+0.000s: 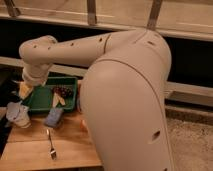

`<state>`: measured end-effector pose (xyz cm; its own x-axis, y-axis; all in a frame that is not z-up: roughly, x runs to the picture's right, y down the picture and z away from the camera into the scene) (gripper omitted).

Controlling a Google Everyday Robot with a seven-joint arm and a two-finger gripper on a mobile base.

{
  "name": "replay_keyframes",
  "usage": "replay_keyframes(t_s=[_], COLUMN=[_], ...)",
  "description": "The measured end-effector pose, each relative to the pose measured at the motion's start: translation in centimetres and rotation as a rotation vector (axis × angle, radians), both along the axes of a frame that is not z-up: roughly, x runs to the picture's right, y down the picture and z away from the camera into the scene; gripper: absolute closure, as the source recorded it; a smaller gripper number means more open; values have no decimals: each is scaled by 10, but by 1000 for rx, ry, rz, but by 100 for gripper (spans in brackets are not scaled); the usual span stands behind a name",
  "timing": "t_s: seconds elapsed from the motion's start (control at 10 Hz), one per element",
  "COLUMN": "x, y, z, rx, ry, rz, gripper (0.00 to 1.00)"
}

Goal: Place towel in red bowl

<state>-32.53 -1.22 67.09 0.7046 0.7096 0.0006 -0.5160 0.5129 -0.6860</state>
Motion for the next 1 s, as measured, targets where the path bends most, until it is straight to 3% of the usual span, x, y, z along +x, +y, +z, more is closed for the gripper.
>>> replay_keyframes(t_s=[0.3, 0.5, 1.0], x=[0, -8, -51], y=[2, 11, 86], z=[0, 6, 47], rx=[-10, -48, -204], ry=[-5, -22, -135], rz=[-8, -30, -22], gripper=[31, 31, 31])
